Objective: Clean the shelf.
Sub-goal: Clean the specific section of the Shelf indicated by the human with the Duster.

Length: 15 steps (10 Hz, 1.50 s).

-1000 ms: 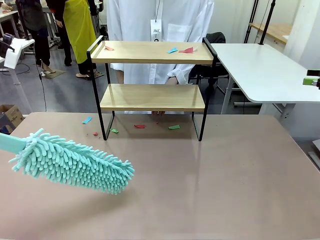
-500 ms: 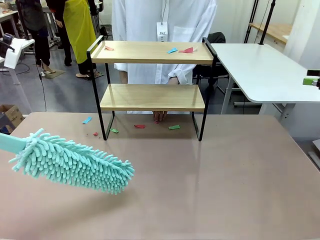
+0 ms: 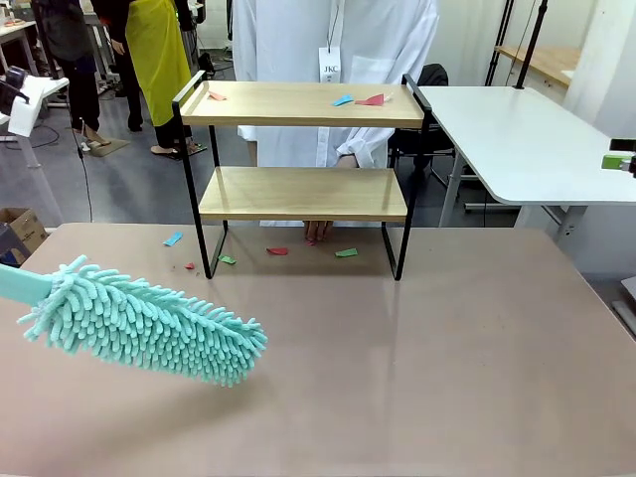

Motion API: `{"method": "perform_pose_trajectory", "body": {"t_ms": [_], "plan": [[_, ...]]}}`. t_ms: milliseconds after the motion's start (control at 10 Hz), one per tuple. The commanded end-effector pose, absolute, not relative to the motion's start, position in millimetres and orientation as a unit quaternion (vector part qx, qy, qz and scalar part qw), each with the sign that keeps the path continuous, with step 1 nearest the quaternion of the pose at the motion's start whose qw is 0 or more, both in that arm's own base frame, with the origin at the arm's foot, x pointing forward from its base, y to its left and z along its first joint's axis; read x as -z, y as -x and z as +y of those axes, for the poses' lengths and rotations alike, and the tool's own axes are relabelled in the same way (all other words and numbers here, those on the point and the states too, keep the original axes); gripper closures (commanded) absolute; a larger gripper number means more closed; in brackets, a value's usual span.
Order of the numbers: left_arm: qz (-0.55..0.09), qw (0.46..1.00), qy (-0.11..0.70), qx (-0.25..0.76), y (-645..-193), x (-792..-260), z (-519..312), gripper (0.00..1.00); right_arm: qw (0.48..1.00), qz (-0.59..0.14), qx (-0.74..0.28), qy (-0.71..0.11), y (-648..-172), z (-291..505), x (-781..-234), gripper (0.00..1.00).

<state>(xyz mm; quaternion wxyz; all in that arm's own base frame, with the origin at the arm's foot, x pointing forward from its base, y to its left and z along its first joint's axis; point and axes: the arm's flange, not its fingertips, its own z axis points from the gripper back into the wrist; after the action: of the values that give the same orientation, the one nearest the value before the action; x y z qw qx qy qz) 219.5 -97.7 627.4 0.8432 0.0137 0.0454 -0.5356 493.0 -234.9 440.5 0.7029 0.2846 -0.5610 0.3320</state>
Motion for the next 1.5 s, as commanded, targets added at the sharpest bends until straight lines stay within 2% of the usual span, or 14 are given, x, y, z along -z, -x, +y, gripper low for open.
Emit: {"method": "perform_pose_trajectory", "body": {"t_ms": [0,300,500,600,700,900,1200,1400], "plan": [[0.040,0.847,-0.007,0.531,-216.3,-627.0,-99.3,0.87,0.702,-0.562,-0.334,-0.283,-493.4,-233.3,-444.4,0.00],[0.045,0.843,-0.014,0.536,-219.5,-627.4,-97.7,0.87,0.702,-0.562,-0.334,-0.283,-493.4,-233.3,-444.4,0.00],[0.015,0.840,0.020,0.541,-226.1,-616.8,-101.3,0.87,0.702,-0.562,-0.334,-0.283,-493.4,-233.3,-444.4,0.00],[-0.080,0.837,0.097,0.533,-237.1,-573.0,-115.6,0.87,0.702,-0.562,-0.334,-0.283,-493.4,-233.3,-444.4,0.00],[-0.085,0.837,0.103,0.531,-237.9,-570.5,-116.8,0.87,0.702,-0.562,-0.334,-0.283,-493.4,-233.3,-444.4,0.00],[-0.127,0.844,0.183,0.488,-240.7,-537.8,-148.9,0.87,0.702,-0.562,-0.334,-0.283,-493.4,-233.3,-444.4,0.00],[-0.225,0.877,0.200,0.374,-242.4,-498.5,-203.8,0.87,0.702,-0.562,-0.334,-0.283,-493.4,-233.3,-444.4,0.00],[-0.240,0.883,0.216,0.340,-247.5,-470.7,-230.7,0.87,0.702,-0.562,-0.334,-0.283,-493.4,-233.3,-444.4,0.00]]}}
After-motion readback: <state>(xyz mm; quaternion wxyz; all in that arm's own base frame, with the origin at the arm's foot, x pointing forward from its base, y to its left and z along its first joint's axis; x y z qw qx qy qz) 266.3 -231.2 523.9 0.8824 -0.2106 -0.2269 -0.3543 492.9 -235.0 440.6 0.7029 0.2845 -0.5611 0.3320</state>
